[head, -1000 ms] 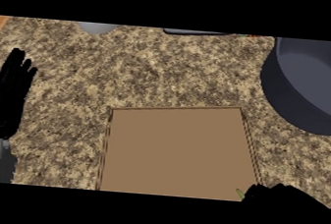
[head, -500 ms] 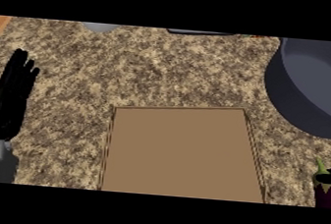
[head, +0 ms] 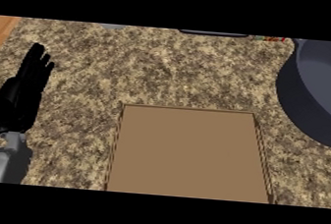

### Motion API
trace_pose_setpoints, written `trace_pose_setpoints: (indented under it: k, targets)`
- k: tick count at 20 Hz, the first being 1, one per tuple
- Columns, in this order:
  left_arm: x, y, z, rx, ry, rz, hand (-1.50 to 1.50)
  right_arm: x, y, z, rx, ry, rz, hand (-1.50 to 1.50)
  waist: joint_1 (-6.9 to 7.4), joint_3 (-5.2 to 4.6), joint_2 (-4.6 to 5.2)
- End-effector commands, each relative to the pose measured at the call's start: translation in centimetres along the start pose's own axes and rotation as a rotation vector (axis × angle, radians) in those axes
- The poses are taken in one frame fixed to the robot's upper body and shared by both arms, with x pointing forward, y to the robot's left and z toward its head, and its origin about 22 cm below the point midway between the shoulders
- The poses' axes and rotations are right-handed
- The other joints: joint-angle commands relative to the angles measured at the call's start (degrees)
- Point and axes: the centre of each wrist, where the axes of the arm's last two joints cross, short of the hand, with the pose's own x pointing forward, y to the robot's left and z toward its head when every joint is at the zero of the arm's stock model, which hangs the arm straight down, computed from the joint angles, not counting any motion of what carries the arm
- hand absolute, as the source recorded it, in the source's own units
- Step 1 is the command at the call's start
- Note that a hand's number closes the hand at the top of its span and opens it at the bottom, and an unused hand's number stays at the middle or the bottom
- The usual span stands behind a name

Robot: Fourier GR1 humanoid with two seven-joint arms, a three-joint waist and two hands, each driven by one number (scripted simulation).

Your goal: Pick the eggplant from the tray and place it in the pot

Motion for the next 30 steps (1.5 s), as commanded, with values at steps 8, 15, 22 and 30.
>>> trace_pose_setpoints:
  k: [8, 15, 22, 30]
  targets:
    - [-0.5, -0.2, -1.9, -0.012, -0.027, 0.006, 0.00, -6.0, -2.8, -5.6, -0.038, 0.108, -0.012, 1.50, 1.20, 0.01, 0.25]
    - [1.8, -1.8, -1.7, -0.055, -0.023, 0.022, 0.00, -8.1, -2.5, -6.9, -0.180, 0.111, 0.348, 1.50, 3.25, 0.19, 0.95]
    - [0.5, -1.7, -0.9, -0.046, -0.035, 0.001, 0.00, -14.5, 2.0, -8.7, -0.145, 0.148, 0.392, 1.50, 3.70, 0.18, 0.90]
    - [0.5, -1.3, -0.9, -0.057, -0.015, 0.002, 0.00, -17.0, 5.0, -10.5, -0.019, 0.344, 0.208, -1.50, 3.70, 0.19, 0.88]
